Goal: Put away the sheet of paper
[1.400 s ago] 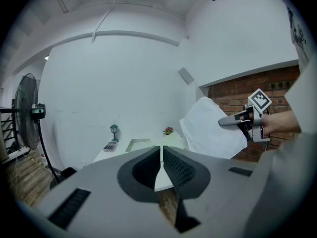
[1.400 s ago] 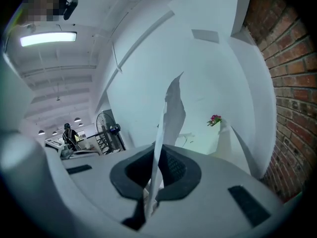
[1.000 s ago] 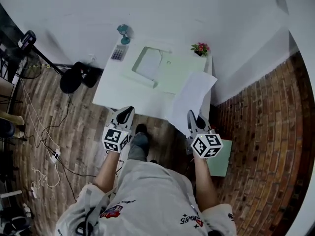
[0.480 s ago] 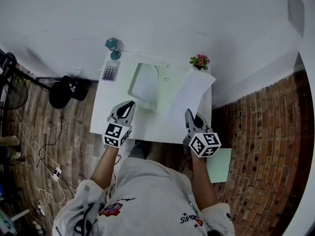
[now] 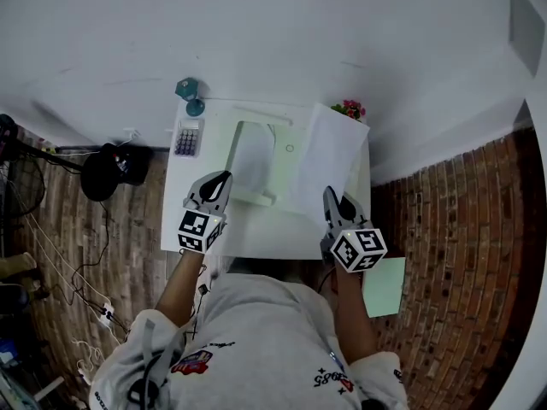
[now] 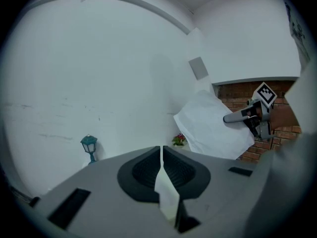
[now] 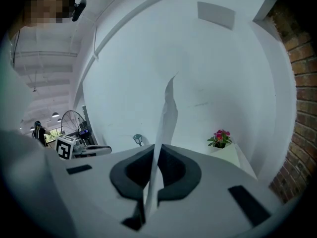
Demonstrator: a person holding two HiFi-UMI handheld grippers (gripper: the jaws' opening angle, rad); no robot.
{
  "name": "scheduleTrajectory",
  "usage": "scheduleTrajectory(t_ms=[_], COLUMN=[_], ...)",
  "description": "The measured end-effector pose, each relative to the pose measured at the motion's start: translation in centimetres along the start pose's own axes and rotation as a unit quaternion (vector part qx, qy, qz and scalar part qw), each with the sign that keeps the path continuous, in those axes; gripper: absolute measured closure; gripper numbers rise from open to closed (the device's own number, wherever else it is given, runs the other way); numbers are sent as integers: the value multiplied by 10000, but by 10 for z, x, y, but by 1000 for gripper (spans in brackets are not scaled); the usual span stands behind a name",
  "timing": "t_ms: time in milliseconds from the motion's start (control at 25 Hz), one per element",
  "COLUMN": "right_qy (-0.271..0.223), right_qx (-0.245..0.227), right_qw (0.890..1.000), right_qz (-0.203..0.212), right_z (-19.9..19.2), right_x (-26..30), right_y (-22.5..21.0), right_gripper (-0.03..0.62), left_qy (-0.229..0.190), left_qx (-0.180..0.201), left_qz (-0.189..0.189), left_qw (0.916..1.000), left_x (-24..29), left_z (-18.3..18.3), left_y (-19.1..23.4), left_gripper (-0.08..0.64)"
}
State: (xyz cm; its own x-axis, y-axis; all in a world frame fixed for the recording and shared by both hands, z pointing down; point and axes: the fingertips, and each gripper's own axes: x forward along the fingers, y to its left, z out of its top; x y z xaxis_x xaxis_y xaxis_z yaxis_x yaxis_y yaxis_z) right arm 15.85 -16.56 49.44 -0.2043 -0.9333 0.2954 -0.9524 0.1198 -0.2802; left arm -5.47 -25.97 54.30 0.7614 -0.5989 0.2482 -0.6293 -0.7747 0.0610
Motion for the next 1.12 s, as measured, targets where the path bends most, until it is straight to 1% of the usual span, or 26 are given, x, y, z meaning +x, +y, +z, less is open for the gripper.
scheduleTrajectory(t_ms=[200,480,640,800,1000,1120], right_qy=[47,171,90,82,158,140], right_qx=[8,91,148,101,6,78], right_qw=[10000,9996,9989,9978,9949,9931], right_qz=[31,218,434,654,992,1158], right_z=[-1,-3,2,3,1,-3], right_x=[8,27,40,60,87,101], right_y=[-9,-26,-27,-23,-7,1], right_gripper=[594,594,594,594,594,594], left_qy=[-4,7,-10,32,131,156], left_qx=[-31,-100,-117,-153,-229,-285], left_qz=[59,320,513,701,1067,1282], left_qw=[10000,9994,9986,9974,9939,9912], left_x=[4,9,5,-3,-25,-39], left_z=[4,6,5,0,-8,-13], left_y=[0,7,11,17,33,45], left_gripper=[528,528,528,528,528,528])
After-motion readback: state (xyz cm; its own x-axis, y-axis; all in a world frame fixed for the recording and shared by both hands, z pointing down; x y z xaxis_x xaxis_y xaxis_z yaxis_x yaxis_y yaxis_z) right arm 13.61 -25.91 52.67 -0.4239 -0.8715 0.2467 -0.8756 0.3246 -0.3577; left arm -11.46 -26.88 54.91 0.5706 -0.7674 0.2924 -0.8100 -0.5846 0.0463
